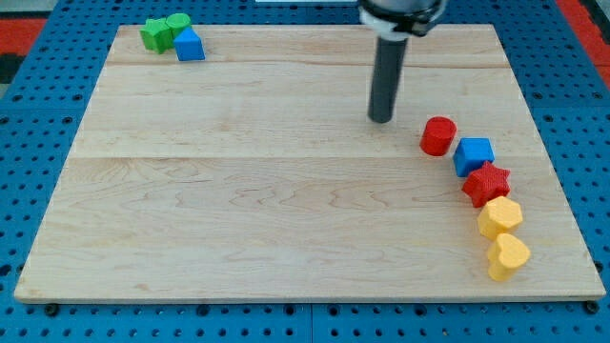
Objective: Slide the blue cube and red circle up a bit
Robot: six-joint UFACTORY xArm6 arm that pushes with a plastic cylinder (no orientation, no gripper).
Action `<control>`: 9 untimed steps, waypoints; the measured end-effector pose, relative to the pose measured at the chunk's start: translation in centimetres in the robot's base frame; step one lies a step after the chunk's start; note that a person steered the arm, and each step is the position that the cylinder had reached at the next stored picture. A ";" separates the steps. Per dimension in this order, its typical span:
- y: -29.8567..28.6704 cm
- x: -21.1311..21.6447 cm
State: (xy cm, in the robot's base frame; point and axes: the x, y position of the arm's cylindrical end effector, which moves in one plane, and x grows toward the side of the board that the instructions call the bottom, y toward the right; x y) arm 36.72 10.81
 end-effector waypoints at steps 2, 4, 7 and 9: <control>12.9 2.4; 17.0 9.3; 8.1 9.5; 5.9 6.3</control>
